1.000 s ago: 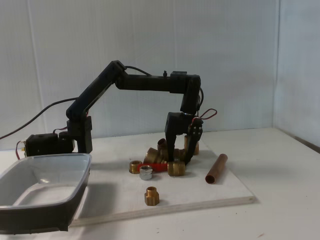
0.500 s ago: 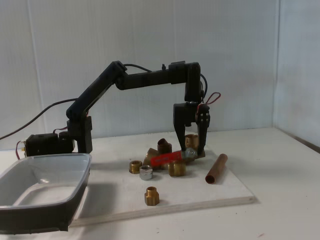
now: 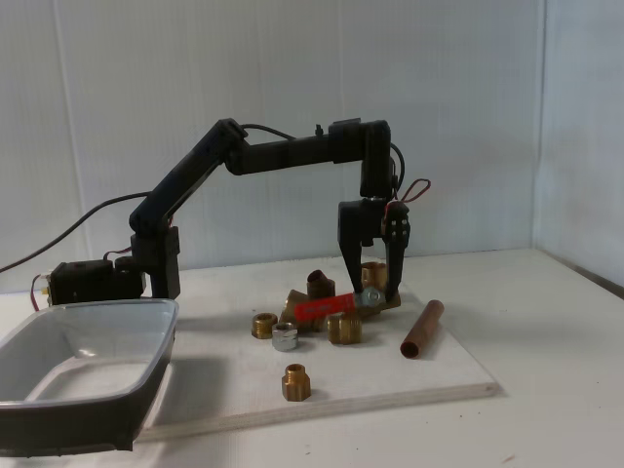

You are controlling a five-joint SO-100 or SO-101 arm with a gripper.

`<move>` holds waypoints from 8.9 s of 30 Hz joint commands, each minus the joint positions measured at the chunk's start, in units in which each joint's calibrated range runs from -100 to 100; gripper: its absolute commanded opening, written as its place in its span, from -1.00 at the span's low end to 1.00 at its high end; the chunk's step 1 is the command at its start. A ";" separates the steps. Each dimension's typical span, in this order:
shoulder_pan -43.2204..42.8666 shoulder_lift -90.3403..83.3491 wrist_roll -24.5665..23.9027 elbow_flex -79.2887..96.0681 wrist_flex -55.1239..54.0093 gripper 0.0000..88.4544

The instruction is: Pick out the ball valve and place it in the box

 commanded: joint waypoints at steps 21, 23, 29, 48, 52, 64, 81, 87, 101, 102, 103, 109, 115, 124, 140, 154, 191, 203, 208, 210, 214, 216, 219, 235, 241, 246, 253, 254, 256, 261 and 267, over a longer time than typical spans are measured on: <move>0.15 -25.82 -0.17 -3.45 0.77 -0.98; 0.30 -27.26 -0.12 -3.36 0.86 -0.98; 2.66 -31.76 -0.12 -3.27 0.86 -0.98; 20.22 -42.18 0.19 4.76 0.86 -0.98; 23.91 -45.49 0.19 10.99 0.86 -0.98; 35.87 -49.56 0.24 19.83 -1.64 -0.98; 48.41 -50.32 0.24 19.74 -1.64 -0.98; 51.74 -50.32 0.24 19.83 0.51 -0.98; 58.23 -50.41 -0.07 20.65 0.69 -0.98; 58.38 -50.41 -0.07 20.65 0.77 -0.98; 58.67 -50.41 -0.07 20.65 0.77 -0.98; 61.40 -50.58 -0.07 23.08 0.77 -0.98; 62.29 -56.34 0.19 33.55 0.77 -0.98; 66.64 -66.86 2.00 50.25 0.08 -0.97; 67.09 -65.33 2.68 55.21 -1.21 -0.97; 69.74 -57.02 2.68 62.16 -11.11 -0.97; 66.05 -52.61 2.68 66.95 -17.91 -0.97; 65.91 -52.61 3.82 70.47 -19.12 -0.97; 65.91 -52.61 3.82 70.47 -19.12 -0.93; 65.98 -52.61 3.76 70.47 -19.12 -0.80; 66.42 -52.70 3.45 70.47 -18.68 -0.49; 66.42 -52.70 3.45 70.56 -18.60 -0.41; 66.42 -52.70 3.45 70.56 -18.43 -0.40; 66.35 -53.46 3.66 69.92 -18.25 -0.40; 66.20 -53.54 3.71 69.74 -18.17 -0.40; 65.83 -53.54 3.82 61.53 -12.40 -0.39; 63.54 -53.54 3.87 37.34 1.03 -0.39; 62.81 -53.54 3.87 35.63 0.86 -0.39; 60.89 -53.54 3.87 34.09 0.77 -0.39; 53.21 -54.39 3.40 33.19 0.77 -0.39; 41.26 -59.73 0.55 36.35 0.86 -0.40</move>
